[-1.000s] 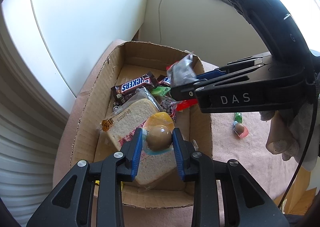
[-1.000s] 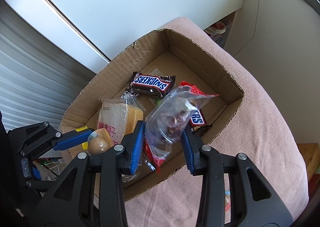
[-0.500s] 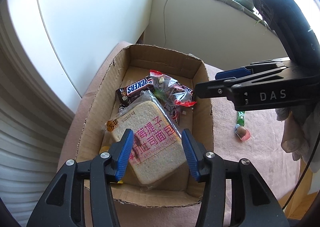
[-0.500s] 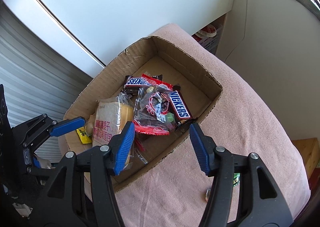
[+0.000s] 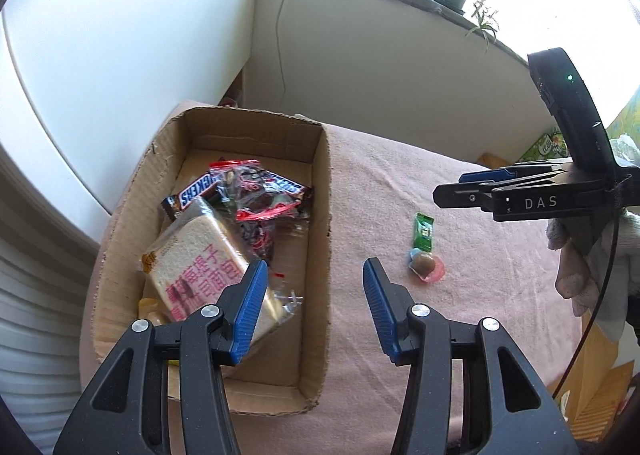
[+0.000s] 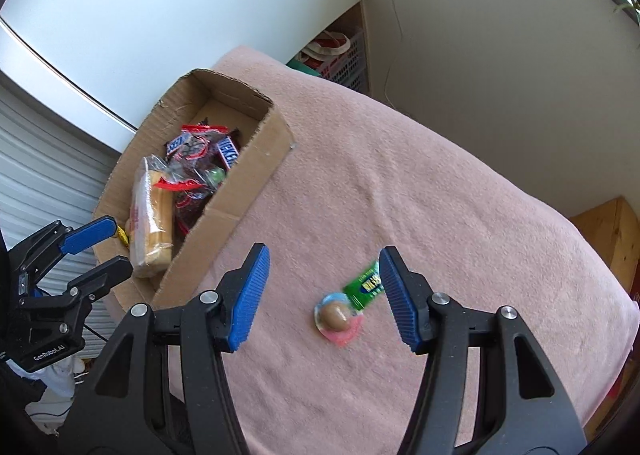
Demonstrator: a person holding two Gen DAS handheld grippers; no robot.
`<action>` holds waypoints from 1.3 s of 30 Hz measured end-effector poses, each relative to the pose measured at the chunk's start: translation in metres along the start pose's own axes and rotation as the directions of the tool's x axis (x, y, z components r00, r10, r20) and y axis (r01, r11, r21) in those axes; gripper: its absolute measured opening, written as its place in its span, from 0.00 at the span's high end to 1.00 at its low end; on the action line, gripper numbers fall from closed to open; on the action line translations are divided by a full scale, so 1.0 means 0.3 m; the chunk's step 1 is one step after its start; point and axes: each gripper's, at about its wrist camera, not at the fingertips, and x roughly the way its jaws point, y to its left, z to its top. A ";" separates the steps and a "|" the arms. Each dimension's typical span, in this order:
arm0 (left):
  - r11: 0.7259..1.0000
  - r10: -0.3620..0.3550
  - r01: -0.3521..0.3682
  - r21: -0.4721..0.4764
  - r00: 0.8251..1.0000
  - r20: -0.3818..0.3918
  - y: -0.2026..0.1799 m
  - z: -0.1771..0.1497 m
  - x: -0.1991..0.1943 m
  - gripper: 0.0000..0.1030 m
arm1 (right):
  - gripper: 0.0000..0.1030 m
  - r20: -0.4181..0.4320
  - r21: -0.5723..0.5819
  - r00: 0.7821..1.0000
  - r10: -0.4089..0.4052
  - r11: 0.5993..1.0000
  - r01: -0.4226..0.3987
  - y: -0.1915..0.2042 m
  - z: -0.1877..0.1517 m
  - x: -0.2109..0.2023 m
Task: Organize snacks
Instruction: 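Move both tools back over the last green candy and pink-cup candy, then grasp the pink-cup chocolate candy with the left tool while the right tool grasps the green candy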
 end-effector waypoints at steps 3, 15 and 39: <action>1.000 -0.023 0.023 0.020 1.000 -0.014 -0.058 -0.005 0.026 0.53 | 0.42 -0.021 0.039 1.000 0.003 0.999 -0.002 -0.063 -0.041 0.006; 0.990 -0.102 0.111 0.088 0.990 -0.095 -0.269 -0.062 0.183 0.53 | 0.42 -0.096 0.088 0.995 0.025 0.996 -0.017 -0.142 -0.076 0.114; 0.986 -0.139 0.152 0.075 0.978 -0.156 -0.314 -0.038 0.425 0.60 | 0.82 -0.217 0.098 0.973 -0.075 0.990 0.098 -0.102 0.005 0.283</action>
